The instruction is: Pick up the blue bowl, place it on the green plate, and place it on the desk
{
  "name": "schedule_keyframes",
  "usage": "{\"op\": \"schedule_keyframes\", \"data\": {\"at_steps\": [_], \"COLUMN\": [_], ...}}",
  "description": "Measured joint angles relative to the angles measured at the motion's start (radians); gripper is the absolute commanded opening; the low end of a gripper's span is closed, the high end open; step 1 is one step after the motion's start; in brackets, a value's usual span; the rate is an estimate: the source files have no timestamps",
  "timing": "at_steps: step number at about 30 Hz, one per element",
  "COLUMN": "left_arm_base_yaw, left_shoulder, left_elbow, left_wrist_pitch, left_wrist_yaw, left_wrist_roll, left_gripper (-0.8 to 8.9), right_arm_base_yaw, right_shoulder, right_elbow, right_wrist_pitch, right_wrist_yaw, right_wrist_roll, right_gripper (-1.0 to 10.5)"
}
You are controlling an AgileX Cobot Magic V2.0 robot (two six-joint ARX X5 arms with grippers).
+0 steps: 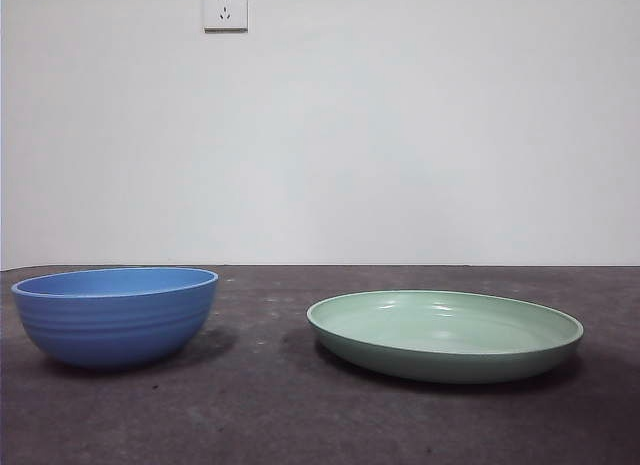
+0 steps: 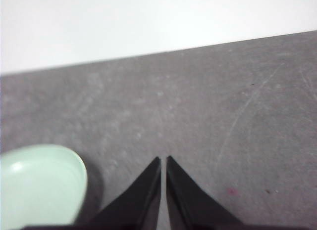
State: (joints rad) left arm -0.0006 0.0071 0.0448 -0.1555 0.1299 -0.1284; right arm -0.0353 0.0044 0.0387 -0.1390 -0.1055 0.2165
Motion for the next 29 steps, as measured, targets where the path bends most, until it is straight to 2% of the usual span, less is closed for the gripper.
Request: {"op": "schedule_keyframes", "data": {"at_steps": [5, 9, 11, 18, 23, 29], "left_arm_base_yaw": [-0.015, -0.018, -0.018, -0.018, -0.018, -0.018], "left_shoulder": [0.045, 0.131, 0.191, 0.407, 0.552, 0.729], "left_elbow": [0.125, 0.27, 0.351, 0.649, 0.796, 0.961], "left_wrist_pitch": [-0.012, -0.095, -0.159, -0.283, -0.347, -0.496], "left_wrist_yaw": [0.0, 0.0, 0.013, 0.138, 0.211, 0.34], "left_wrist_roll": [-0.025, -0.031, -0.04, -0.046, -0.047, -0.046], "left_gripper": [0.1, 0.1, 0.1, 0.1, 0.1, 0.1], "right_arm_base_yaw": [0.0, 0.001, 0.001, 0.001, 0.001, 0.001], "right_shoulder": [0.011, 0.069, 0.105, 0.257, 0.399, 0.589], "right_elbow": [0.111, 0.229, 0.289, 0.508, 0.646, 0.809], "right_wrist_pitch": [-0.031, -0.143, -0.206, -0.293, -0.314, -0.412], "right_wrist_yaw": [-0.064, -0.15, -0.16, -0.195, -0.305, -0.446], "right_wrist_roll": [0.072, 0.101, 0.106, 0.105, 0.099, 0.098], "right_gripper": [0.1, 0.1, 0.1, 0.1, 0.1, 0.1]}}
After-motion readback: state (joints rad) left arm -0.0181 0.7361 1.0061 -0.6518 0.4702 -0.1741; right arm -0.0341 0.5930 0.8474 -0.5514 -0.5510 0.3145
